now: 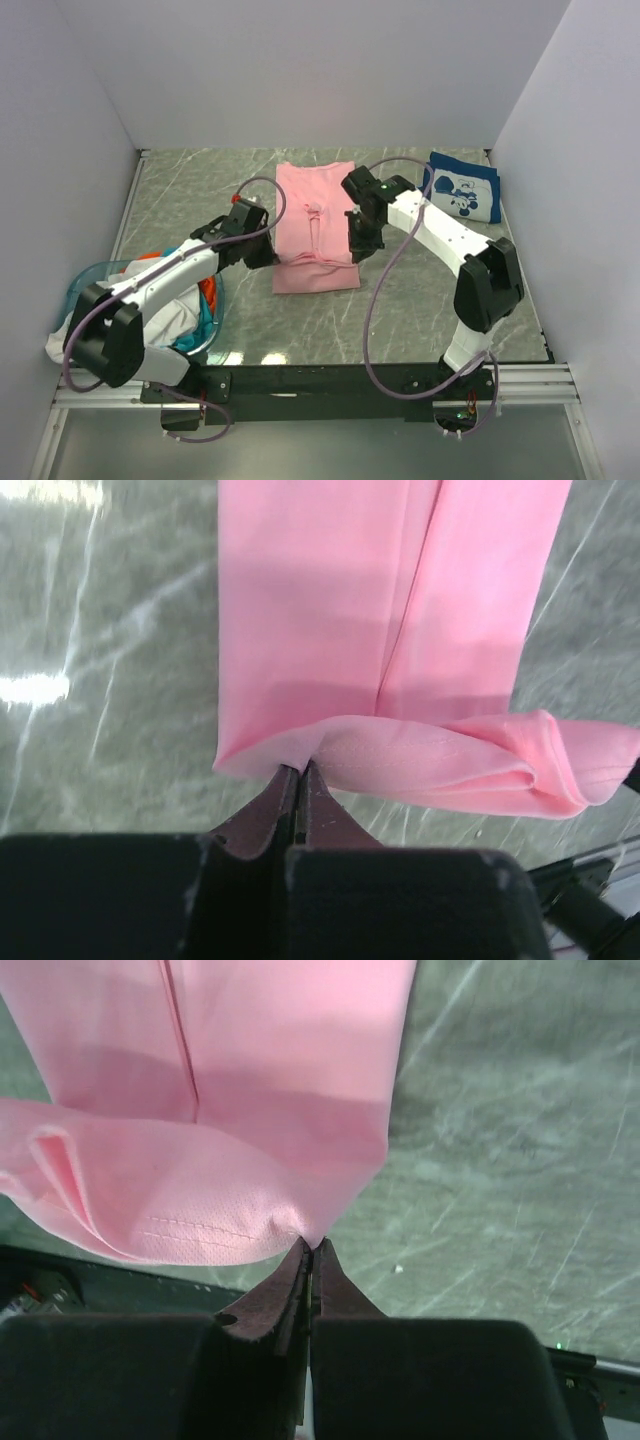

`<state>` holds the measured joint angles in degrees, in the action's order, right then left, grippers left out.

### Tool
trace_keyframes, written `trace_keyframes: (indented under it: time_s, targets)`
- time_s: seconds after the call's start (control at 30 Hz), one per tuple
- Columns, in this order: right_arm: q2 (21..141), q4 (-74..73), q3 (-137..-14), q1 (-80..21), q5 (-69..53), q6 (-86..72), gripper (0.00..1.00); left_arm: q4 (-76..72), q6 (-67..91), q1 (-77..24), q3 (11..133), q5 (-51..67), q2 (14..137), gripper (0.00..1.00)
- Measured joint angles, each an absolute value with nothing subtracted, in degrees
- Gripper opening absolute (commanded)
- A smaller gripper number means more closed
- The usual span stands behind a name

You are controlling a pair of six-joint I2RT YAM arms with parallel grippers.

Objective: Fold and stack the t-shirts
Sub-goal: Fold the tshirt

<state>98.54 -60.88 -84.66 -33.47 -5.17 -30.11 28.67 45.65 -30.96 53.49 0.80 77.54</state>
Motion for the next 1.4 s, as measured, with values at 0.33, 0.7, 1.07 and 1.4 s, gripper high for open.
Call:
trace_keyframes:
  time_s: [0.33, 0.7, 1.07, 1.4]
  targets:
    - [110.1, -61.1, -96.9, -29.6, -3.5, -27.2, 0.00, 23.1, 42.6, -27.1, 63.7, 3.1, 90.7, 0.00]
    - [121.8, -62.0, -112.2, -25.5, -1.9, -25.6, 0.00, 20.7, 40.6, -21.8, 74.3, 5.5, 102.9, 0.00]
    - [132.3, -62.2, -123.9, -22.9, -2.8, -24.4, 0.00, 18.2, 40.5, -18.5, 81.5, 9.1, 112.3, 0.00]
    - [137.6, -61.8, -129.8, -20.0, -5.8, -24.4, 0.20, 16.3, 42.2, -17.3, 82.4, 9.1, 115.8, 0.10]
